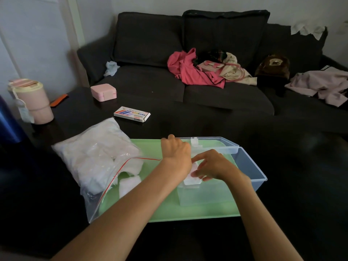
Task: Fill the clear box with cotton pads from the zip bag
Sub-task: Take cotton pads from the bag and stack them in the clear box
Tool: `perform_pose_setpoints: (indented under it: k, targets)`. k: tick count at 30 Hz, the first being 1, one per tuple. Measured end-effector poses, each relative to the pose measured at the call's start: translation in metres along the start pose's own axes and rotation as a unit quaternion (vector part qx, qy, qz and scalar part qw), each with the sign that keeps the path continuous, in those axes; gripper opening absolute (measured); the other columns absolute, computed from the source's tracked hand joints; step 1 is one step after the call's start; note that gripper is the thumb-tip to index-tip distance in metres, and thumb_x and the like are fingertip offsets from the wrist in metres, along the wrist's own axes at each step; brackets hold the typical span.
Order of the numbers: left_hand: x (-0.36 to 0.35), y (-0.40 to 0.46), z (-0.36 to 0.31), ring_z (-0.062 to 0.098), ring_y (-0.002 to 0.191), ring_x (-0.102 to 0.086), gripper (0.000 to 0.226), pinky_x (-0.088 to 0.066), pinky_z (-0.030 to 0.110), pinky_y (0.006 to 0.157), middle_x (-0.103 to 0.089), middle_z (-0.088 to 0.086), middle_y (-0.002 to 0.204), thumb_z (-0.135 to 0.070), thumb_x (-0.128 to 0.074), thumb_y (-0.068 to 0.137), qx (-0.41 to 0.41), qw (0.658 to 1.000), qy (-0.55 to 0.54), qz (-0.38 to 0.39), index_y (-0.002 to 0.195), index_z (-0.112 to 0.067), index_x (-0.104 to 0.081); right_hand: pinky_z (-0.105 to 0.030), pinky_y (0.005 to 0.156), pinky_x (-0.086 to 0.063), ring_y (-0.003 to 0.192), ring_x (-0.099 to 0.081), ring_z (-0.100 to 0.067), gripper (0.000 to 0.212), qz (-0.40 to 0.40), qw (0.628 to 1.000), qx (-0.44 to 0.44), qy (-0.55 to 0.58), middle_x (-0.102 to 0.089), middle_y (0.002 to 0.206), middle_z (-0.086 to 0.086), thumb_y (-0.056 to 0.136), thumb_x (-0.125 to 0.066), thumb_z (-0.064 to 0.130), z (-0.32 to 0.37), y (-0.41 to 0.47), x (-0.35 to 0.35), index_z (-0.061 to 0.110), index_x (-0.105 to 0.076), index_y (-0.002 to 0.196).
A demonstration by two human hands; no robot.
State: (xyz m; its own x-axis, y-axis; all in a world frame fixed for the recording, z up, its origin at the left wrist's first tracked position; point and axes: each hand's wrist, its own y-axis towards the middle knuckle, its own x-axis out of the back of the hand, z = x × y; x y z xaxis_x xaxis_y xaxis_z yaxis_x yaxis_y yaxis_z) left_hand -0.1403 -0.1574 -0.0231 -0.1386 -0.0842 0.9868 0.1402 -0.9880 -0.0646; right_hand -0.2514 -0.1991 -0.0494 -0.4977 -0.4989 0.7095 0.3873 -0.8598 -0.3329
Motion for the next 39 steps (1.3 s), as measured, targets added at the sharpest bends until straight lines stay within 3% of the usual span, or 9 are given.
perform_pose_setpoints:
  k: [7,10,13,16,19,24,30,35,39]
  targets:
    - [0.0,-0.012,0.001,0.025,0.121,-0.04,0.043,-0.037,0.034,0.092,-0.048,0.008,0.128,-0.035,-0.064,0.085,-0.019,0.998,-0.057,-0.013,0.121,-0.014,-0.056,-0.015,0.053,-0.049,0.066,-0.063,-0.008,0.031,0.044,0.999,-0.014,-0.009,-0.065,0.083,-0.002,0.08,-0.072,0.011,-0.003,-0.002,0.005,0.029,-0.065,0.104]
    - [0.003,-0.034,0.023,0.017,0.108,-0.047,0.033,-0.039,0.029,0.076,-0.054,-0.005,0.108,-0.043,-0.064,0.085,-0.019,0.964,-0.234,-0.121,0.114,-0.027,-0.064,-0.02,0.063,-0.049,0.075,-0.059,-0.011,0.034,0.018,0.998,0.005,-0.054,-0.06,0.093,0.0,0.081,-0.072,0.016,0.004,-0.013,0.017,0.026,-0.065,0.113]
    - [0.0,-0.07,0.072,0.01,0.096,-0.049,0.029,-0.033,0.027,0.065,-0.047,-0.015,0.09,-0.047,-0.065,0.078,0.068,0.911,-0.31,-0.264,0.105,-0.038,-0.059,-0.027,0.077,-0.044,0.083,-0.056,-0.013,0.029,-0.096,0.992,0.034,-0.078,-0.059,0.089,0.003,0.079,-0.074,0.021,0.021,-0.032,0.026,0.025,-0.067,0.108]
    - [-0.026,-0.098,0.127,0.014,0.108,-0.047,0.052,-0.035,0.03,0.071,-0.048,-0.013,0.106,-0.059,-0.067,0.07,0.166,0.921,-0.307,-0.175,0.113,-0.038,-0.048,-0.02,0.069,-0.045,0.07,-0.055,-0.004,0.017,-0.131,0.984,0.102,-0.071,-0.06,0.076,0.007,0.079,-0.073,0.02,0.054,-0.054,0.013,0.027,-0.07,0.094]
    - [-0.055,-0.108,0.15,0.018,0.121,-0.043,0.053,-0.043,0.034,0.088,-0.046,-0.009,0.125,-0.062,-0.061,0.076,0.167,0.939,-0.297,-0.056,0.121,-0.037,-0.051,-0.019,0.066,-0.046,0.068,-0.058,-0.003,0.019,-0.085,0.98,0.158,-0.089,-0.064,0.072,0.01,0.08,-0.066,0.016,0.082,-0.066,-0.034,0.029,-0.074,0.091]
    - [-0.078,-0.101,0.162,0.015,0.112,-0.04,0.032,-0.047,0.035,0.08,-0.047,-0.01,0.119,-0.048,-0.048,0.092,0.132,0.936,-0.296,-0.134,0.113,-0.031,-0.066,-0.031,0.08,-0.045,0.102,-0.059,-0.027,0.023,-0.105,0.966,0.129,-0.2,-0.064,0.11,-0.004,0.091,-0.049,0.02,0.095,-0.05,-0.107,0.02,-0.067,0.106]
    - [-0.089,-0.094,0.164,0.013,0.107,-0.038,0.034,-0.036,0.028,0.062,-0.044,-0.011,0.118,-0.05,-0.042,0.093,0.139,0.943,-0.262,-0.149,0.105,-0.031,-0.069,-0.035,0.086,-0.039,0.117,-0.045,-0.027,0.048,-0.08,0.944,0.08,-0.311,-0.05,0.123,-0.009,0.09,-0.051,0.052,0.097,-0.035,-0.14,0.01,-0.056,0.113]
    - [-0.087,-0.091,0.163,0.014,0.109,-0.04,0.038,-0.038,0.026,0.065,-0.046,-0.009,0.12,-0.049,-0.04,0.095,0.136,0.951,-0.232,-0.151,0.11,-0.027,-0.067,-0.035,0.092,-0.038,0.118,-0.043,-0.027,0.047,-0.078,0.961,0.075,-0.254,-0.048,0.124,-0.009,0.084,-0.063,0.042,0.099,-0.028,-0.148,0.008,-0.051,0.114]
    - [-0.085,-0.092,0.163,0.015,0.11,-0.041,0.038,-0.038,0.026,0.068,-0.047,-0.008,0.121,-0.047,-0.039,0.096,0.135,0.956,-0.216,-0.147,0.114,-0.027,-0.066,-0.03,0.077,-0.04,0.11,-0.054,-0.03,0.041,-0.09,0.973,0.059,-0.204,-0.057,0.119,-0.008,0.082,-0.065,0.027,0.098,-0.029,-0.144,0.012,-0.047,0.116]
